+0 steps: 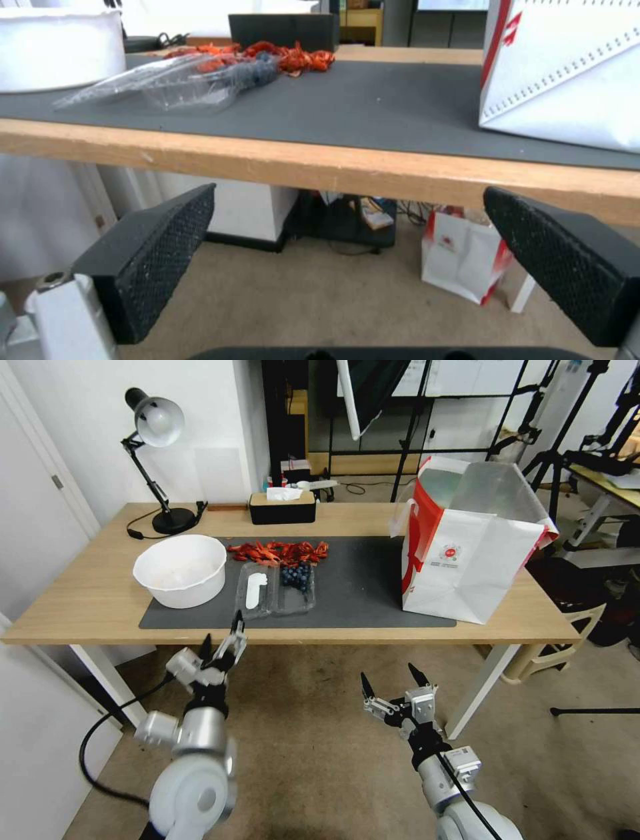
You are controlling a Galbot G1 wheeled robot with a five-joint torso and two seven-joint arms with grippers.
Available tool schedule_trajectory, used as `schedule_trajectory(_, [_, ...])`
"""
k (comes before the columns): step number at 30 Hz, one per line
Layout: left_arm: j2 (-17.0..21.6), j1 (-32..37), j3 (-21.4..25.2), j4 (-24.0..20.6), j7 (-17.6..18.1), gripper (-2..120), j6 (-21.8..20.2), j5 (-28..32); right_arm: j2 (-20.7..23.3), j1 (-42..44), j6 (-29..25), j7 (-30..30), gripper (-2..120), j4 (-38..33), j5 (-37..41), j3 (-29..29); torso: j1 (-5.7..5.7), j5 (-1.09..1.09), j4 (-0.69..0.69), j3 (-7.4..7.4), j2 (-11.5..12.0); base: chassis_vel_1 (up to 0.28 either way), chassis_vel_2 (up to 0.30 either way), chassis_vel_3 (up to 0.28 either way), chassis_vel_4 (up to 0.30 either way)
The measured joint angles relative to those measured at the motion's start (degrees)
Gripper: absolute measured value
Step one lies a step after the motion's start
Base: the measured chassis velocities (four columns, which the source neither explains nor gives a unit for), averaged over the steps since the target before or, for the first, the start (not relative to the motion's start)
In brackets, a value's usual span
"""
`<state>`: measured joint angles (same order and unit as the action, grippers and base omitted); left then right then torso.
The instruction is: Close the takeout container lid, then place the container into the takeout bag.
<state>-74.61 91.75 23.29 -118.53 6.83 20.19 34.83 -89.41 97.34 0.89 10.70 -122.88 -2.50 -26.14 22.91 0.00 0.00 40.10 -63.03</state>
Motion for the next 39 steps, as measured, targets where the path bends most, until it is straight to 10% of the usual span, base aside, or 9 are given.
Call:
schedule_trajectory(11, [-0.2,3.7,7.5,9.9,-6.0,100,8.4,-22.3,0.0,0.7,-1.0,0.1,100,-0.3,0.4,-1.6,0.00,0.00,-0.01,0.00,0.0,0.000,0.000,0.000,0.000])
schedule_trajectory(20, [2.2,5.0,9.7,8.6,-12.5,100,1.1,-20.2,-0.9,1.5,-1.5,0.2,100,-0.5,0.3,-2.7,0.00,0.00,-0.01,0.01,0.0,0.000,0.000,0.000,0.000])
schedule_trajectory(39, [2.9,3.9,8.1,6.8,-12.4,100,-3.0,-14.6,-1.1,1.8,-1.8,0.3,100,-0.8,0.3,-3.3,0.00,0.01,0.00,0.01,0.0,0.000,0.000,0.000,0.000])
